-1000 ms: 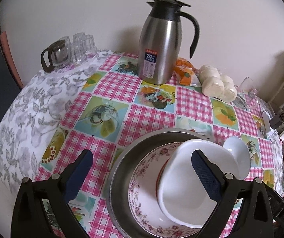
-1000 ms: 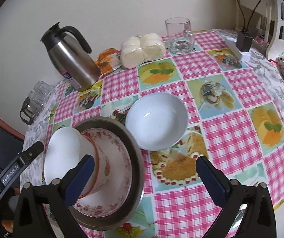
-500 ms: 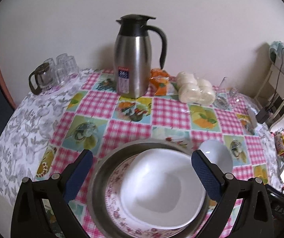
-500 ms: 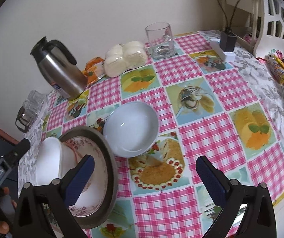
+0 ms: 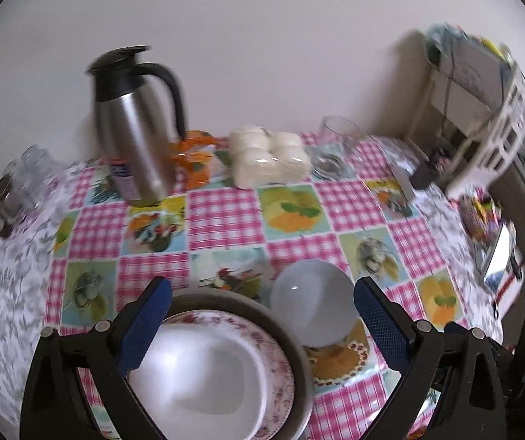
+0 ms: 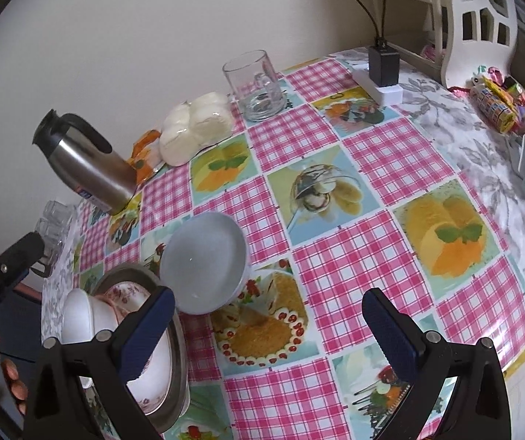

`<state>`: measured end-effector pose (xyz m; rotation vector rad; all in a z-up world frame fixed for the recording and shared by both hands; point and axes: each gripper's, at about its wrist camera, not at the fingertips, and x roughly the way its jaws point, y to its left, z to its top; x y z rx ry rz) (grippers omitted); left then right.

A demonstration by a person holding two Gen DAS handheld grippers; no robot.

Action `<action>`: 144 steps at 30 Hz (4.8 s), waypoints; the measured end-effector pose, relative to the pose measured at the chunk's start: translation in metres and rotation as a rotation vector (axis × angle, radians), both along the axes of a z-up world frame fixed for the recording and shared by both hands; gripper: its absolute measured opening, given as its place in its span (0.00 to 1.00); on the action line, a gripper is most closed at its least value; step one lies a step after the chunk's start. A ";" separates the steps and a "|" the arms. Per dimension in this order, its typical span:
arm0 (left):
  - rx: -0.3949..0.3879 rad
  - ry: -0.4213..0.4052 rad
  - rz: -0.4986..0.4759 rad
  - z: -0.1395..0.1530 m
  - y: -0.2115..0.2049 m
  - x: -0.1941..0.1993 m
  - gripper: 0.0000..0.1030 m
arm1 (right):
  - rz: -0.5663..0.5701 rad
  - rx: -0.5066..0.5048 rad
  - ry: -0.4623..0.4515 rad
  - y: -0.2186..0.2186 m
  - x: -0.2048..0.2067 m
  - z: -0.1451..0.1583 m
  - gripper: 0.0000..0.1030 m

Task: Organize plates and bowls
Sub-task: 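Move both tools to the white round bowl on the tablecloth, then close both tools on the rim of the white round bowl, then lift the round bowl with both tools and carry it toward the basin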

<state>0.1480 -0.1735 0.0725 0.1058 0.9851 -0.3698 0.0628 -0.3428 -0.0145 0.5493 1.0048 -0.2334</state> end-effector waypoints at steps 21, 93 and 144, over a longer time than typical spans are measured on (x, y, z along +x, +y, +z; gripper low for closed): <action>0.181 0.273 -0.037 -0.078 -0.066 0.063 0.97 | 0.000 0.125 0.069 -0.025 0.025 -0.050 1.00; 0.223 0.492 -0.095 -0.191 -0.138 0.040 0.67 | -0.039 0.158 0.168 -0.036 0.032 -0.104 0.29; -0.018 0.217 -0.114 -0.070 -0.088 0.007 0.37 | 0.070 0.130 -0.070 -0.024 0.022 -0.023 0.12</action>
